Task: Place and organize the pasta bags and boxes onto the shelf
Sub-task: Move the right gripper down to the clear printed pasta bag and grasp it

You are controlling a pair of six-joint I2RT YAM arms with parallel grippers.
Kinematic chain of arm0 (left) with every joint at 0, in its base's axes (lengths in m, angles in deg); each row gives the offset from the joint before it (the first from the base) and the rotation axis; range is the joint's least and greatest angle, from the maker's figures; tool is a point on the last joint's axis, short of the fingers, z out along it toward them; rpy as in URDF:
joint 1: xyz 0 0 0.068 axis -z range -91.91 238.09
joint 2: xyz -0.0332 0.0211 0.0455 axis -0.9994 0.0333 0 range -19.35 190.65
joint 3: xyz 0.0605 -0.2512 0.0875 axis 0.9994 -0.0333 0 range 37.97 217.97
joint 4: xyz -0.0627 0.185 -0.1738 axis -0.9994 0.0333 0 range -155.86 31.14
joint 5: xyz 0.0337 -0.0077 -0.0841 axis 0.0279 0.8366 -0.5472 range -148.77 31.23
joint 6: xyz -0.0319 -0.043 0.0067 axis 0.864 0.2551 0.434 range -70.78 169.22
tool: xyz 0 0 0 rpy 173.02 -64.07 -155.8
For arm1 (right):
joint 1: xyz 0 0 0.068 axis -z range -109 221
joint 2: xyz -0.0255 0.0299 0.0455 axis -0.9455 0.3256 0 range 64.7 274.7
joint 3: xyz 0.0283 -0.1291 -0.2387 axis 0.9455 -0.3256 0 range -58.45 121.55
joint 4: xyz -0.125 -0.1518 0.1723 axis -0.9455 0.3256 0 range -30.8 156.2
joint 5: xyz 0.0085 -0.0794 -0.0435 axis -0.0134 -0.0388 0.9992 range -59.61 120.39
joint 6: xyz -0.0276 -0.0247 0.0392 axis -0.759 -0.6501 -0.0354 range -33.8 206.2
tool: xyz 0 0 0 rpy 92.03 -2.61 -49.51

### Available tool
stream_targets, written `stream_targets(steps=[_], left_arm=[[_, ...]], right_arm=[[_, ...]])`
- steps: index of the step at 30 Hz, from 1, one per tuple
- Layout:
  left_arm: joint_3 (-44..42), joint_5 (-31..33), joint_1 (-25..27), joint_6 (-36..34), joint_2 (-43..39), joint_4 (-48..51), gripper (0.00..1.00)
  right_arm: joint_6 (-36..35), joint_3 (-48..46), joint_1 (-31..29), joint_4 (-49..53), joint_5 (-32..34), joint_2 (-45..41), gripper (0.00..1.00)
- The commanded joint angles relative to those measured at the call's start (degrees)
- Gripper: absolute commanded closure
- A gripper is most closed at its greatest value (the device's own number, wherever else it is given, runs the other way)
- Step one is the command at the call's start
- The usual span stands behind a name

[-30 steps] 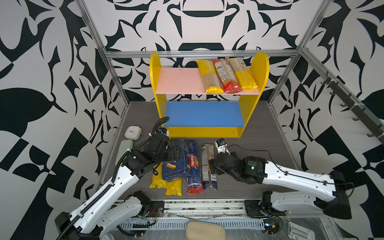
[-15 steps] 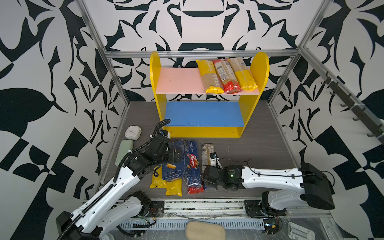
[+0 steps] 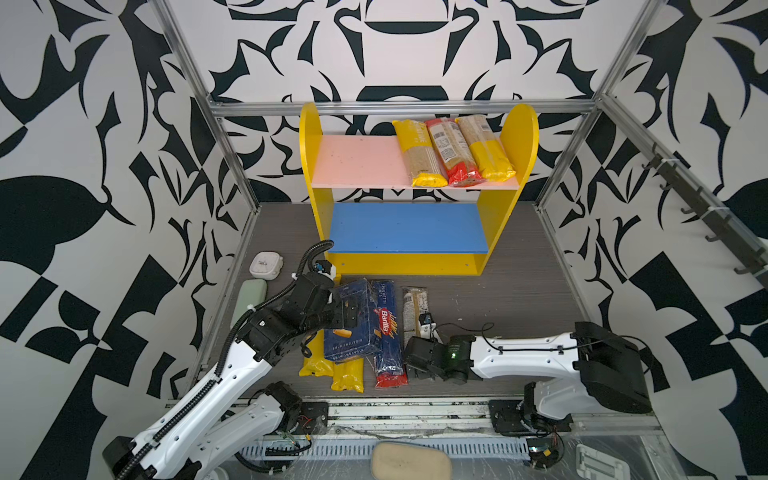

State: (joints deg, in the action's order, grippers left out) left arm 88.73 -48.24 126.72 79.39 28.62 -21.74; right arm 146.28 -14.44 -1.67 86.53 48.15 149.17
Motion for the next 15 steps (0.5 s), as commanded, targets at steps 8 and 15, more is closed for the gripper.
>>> stream_targets(steps=[8,15], left_arm=[[1.36,0.84,-0.22,0.08,-1.12,2.27,0.01],[1.44,1.08,-0.22,0.28,-0.94,2.29,0.01]], right_arm=[[0.57,-0.10,-0.20,-4.32,-1.05,3.30,0.01],[1.87,-0.93,-0.20,-4.86,-2.32,6.59,0.02]])
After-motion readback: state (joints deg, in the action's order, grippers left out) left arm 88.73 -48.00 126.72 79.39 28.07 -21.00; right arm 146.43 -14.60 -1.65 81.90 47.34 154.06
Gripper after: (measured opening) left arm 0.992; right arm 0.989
